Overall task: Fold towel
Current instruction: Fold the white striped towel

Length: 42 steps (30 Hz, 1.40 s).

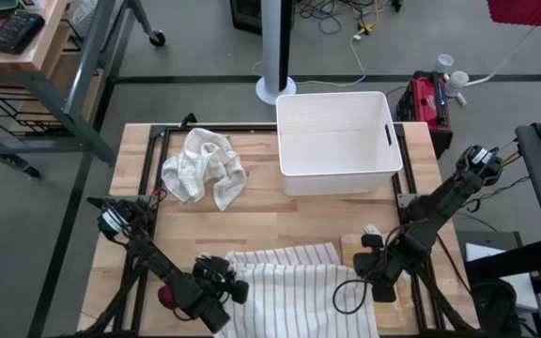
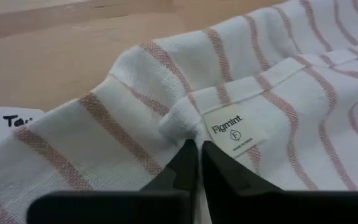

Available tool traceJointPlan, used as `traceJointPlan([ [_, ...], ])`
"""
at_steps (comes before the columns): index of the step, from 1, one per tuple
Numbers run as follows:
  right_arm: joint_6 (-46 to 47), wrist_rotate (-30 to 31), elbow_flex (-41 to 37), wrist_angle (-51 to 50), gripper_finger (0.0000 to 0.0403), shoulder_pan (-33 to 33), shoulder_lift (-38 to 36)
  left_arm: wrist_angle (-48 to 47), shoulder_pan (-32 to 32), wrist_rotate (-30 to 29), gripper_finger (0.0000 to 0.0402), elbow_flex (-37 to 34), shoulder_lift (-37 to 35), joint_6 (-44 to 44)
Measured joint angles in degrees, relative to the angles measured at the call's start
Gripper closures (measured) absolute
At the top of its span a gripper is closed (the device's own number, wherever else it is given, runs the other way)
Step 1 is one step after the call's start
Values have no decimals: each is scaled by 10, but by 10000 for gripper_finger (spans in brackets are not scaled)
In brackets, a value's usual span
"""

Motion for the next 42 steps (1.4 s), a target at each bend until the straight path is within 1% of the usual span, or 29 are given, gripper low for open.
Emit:
traceJointPlan([
  [3,0,0,0,0,403,0,0,-5,0,0,387,5,0,0],
  [6,0,0,0,1,403,0,0,-8,0,2,388,8,0,0],
  [12,0,1,0,2,403,0,0,-49,-3,44,398,25,-2,1],
  [16,11,0,0,-1,403,0,0,-66,-6,46,386,34,-4,1],
  [20,10,-3,0,-1,403,0,-1,-68,-7,46,362,34,-9,-4],
  [22,10,-3,0,-1,403,0,-1,-67,-7,40,346,34,-9,-5],
  [25,6,-3,0,-1,403,0,-1,-56,-7,15,325,34,-10,1],
  [29,6,-2,0,0,403,0,-1,-50,-7,13,312,36,-11,7],
  [34,2,0,0,0,403,0,-1,-56,-4,8,304,24,-11,7],
  [38,-3,0,0,2,403,0,-1,-68,5,-33,305,15,-11,5],
  [42,-3,0,0,3,403,0,-1,-77,13,-33,310,15,-11,8],
])
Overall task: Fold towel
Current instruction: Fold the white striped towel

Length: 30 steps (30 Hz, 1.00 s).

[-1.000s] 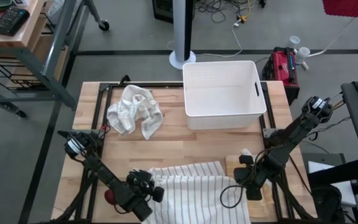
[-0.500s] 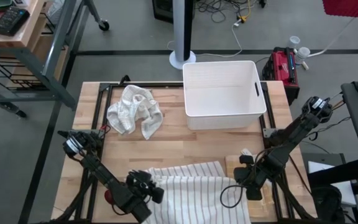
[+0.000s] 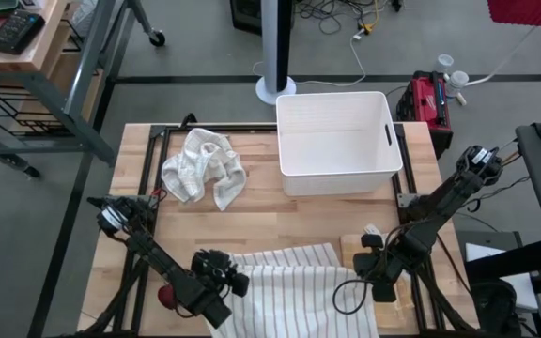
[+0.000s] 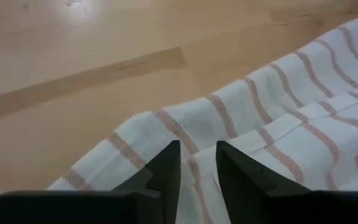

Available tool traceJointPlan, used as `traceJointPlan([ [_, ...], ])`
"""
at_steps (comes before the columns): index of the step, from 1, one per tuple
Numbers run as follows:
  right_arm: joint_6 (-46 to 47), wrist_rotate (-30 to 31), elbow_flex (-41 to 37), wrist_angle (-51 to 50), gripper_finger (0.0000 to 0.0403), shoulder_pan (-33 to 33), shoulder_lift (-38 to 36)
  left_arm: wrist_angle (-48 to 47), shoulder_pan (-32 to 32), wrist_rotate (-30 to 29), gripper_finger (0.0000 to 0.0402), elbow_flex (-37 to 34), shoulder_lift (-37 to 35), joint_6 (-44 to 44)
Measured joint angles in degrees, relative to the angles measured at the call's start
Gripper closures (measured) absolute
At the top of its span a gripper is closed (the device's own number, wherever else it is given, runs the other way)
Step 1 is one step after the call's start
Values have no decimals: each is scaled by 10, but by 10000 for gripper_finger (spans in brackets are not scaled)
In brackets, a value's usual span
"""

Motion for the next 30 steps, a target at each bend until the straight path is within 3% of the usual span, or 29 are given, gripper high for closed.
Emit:
traceJointPlan([
  [7,-2,1,0,1,403,0,0,-26,4,93,319,0,-2,-12],
  [25,-8,2,0,2,403,0,0,-23,4,94,298,-6,-2,-23],
  [30,-11,2,0,2,403,0,0,41,4,91,298,-42,-2,-28],
])
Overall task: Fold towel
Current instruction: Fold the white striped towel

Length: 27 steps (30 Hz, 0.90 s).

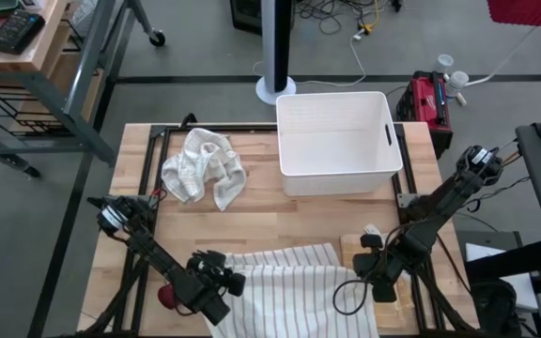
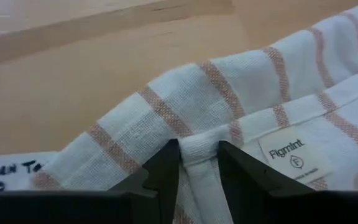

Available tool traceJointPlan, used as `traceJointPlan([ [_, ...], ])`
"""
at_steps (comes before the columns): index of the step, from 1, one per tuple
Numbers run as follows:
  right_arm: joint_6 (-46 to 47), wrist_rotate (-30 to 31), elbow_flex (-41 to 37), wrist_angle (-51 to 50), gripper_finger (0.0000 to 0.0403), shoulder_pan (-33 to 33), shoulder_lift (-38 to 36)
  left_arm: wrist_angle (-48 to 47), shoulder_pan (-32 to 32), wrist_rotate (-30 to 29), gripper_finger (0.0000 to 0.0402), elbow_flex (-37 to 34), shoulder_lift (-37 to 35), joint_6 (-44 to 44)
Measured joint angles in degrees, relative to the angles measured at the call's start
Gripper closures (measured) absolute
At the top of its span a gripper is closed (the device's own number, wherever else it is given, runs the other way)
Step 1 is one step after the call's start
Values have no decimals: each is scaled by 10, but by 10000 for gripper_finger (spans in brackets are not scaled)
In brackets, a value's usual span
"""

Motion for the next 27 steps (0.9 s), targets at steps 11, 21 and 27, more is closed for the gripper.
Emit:
traceJointPlan([
  [11,0,0,0,0,403,0,0,25,0,-53,355,-3,0,18],
  [21,0,0,0,0,403,0,0,11,-2,-48,398,14,0,26],
  [27,0,0,0,0,403,0,0,-5,-3,-48,401,26,0,30],
])
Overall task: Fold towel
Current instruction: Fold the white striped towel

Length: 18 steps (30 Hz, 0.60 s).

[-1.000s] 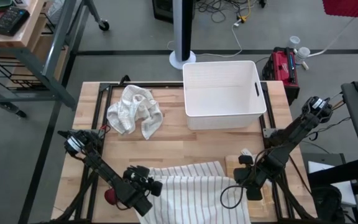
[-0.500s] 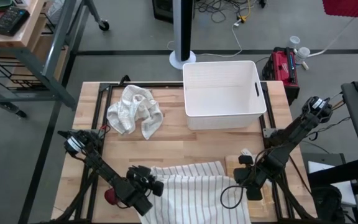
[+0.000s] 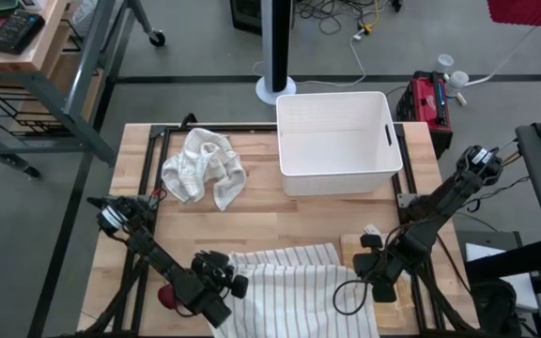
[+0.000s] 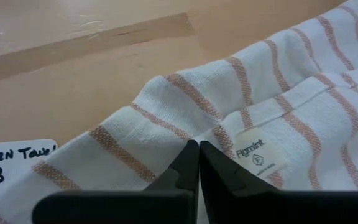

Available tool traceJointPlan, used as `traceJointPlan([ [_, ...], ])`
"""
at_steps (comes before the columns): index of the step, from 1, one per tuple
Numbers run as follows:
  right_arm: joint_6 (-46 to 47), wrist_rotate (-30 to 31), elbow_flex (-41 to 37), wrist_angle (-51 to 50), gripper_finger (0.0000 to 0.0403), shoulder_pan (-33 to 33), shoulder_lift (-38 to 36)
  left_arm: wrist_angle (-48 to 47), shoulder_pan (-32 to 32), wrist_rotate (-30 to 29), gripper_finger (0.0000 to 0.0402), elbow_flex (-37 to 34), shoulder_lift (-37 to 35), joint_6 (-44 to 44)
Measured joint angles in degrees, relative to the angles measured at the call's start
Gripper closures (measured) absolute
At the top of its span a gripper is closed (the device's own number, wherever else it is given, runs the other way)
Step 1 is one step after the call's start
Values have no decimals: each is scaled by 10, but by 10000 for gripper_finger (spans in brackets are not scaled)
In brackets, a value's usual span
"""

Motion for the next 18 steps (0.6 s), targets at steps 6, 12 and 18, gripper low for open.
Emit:
traceJointPlan([
  [6,0,0,0,0,403,0,0,-77,-6,6,401,45,0,0],
  [12,0,0,0,-1,403,0,0,-123,-12,5,401,91,0,13],
  [18,-3,1,0,-1,403,0,0,-120,-10,1,401,91,0,20],
])
